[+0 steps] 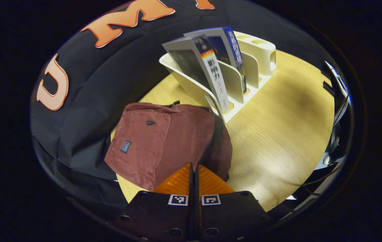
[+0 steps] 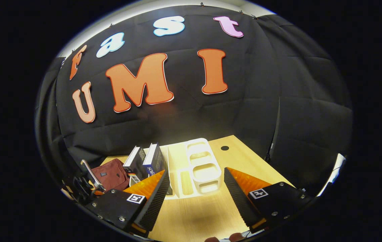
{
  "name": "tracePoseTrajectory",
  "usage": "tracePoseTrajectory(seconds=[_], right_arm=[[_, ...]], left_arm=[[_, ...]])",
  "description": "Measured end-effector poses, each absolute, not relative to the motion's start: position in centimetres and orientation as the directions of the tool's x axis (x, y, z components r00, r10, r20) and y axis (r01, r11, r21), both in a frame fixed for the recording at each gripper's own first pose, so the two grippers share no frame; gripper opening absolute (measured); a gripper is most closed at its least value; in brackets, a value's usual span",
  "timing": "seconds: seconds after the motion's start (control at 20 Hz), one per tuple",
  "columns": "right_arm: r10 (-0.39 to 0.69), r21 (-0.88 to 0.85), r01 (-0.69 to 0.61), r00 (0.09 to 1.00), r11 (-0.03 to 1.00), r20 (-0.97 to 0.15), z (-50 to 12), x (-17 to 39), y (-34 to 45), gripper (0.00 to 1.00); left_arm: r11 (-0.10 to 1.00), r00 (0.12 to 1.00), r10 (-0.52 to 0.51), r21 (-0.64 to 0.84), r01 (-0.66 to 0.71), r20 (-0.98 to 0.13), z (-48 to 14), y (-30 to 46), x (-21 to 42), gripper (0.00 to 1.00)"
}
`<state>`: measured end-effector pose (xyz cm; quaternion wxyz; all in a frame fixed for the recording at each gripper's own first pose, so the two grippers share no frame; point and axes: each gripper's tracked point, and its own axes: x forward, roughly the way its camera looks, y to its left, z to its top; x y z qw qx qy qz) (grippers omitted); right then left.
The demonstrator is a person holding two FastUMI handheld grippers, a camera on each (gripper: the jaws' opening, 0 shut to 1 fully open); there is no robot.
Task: Open the schoolbag, grab two books from the bookshelf and put them into the schoolbag.
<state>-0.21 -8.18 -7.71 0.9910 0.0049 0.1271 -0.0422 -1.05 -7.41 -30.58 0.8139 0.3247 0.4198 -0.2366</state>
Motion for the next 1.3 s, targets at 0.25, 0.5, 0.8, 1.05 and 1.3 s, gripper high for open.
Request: tracePoseTrajectory(seconds=[0.25, 0.5, 0.8, 1.05, 1.3], right_arm=[[-0.153, -0.016, 0.154, 0.956, 0.988, -0.249, -8.5, -1.4, -4.9, 1.00], [-0.156, -0.051, 0.148, 0.957, 0.988, -0.245, -8.2, -3.3, 0.2, 0.97], [-0.109, -0.109, 0.078, 0.942, 0.991, -0.317, -7.3, -3.4, 6.1, 0.97], [-0.037, -0.176, -0.060, 0.864, 0.983, -0.502, -7.3, 0.3, 10.8, 0.97], [0.034, -0.149, -0.172, 0.756, 0.974, -0.654, -8.4, 7.5, 15.1, 0.97]], left_arm=[[0.689, 0.578, -0.224, 0.292, 0.663, -0.785, -23.0, -3.8, 4.0, 0.01], [0.681, 0.643, -0.300, 0.314, 0.661, -0.704, -18.1, -0.9, 10.6, 0.01], [0.696, 0.611, -0.382, 0.218, 0.684, -0.694, -18.5, -0.2, 13.6, 0.01], [0.721, 0.562, -0.413, 0.120, 0.683, -0.716, -21.8, 0.8, 13.2, 0.01], [0.719, 0.560, -0.421, 0.114, 0.685, -0.713, -22.4, 1.4, 13.9, 0.01]])
